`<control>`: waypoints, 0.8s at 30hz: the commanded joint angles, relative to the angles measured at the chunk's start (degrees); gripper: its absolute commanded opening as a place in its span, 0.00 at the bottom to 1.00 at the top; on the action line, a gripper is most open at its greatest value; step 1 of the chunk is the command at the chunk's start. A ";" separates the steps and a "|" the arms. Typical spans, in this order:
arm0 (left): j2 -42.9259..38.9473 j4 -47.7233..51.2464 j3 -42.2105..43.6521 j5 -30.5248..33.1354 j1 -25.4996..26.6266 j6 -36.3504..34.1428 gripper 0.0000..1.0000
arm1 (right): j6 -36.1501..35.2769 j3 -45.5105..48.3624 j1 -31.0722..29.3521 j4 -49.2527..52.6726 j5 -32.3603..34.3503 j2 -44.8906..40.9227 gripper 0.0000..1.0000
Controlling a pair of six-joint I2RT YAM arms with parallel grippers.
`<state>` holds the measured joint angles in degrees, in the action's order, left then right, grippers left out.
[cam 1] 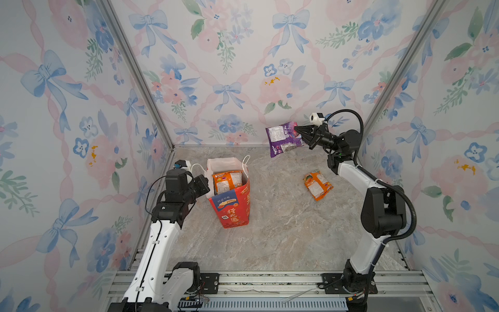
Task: Place the snacks into the paper bag
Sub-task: 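Raise the purple Fox's Berries bag and carry it over the paper bag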
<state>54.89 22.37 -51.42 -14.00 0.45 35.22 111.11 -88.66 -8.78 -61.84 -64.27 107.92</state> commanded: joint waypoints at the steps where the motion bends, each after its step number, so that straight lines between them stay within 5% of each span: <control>1: -0.31 1.14 0.18 -0.02 0.43 0.20 0.00 | 0.91 -9.42 -2.78 0.17 -1.80 -1.31 0.00; 7: -0.24 1.14 -0.13 -0.06 0.54 0.49 0.00 | -11.58 -24.16 -8.78 19.31 -2.75 0.27 0.00; 15: -0.20 1.08 -1.13 0.00 1.91 0.81 0.00 | -56.60 -48.80 -19.01 80.92 3.88 4.49 0.00; 24: 0.35 0.97 -1.49 0.05 2.63 0.55 0.00 | -63.22 -58.62 -23.79 93.72 5.99 12.64 0.00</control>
<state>54.96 22.31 -51.92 -13.78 2.66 35.24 53.45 -145.43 -32.01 23.99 -60.10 118.85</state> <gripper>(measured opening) 0.048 0.047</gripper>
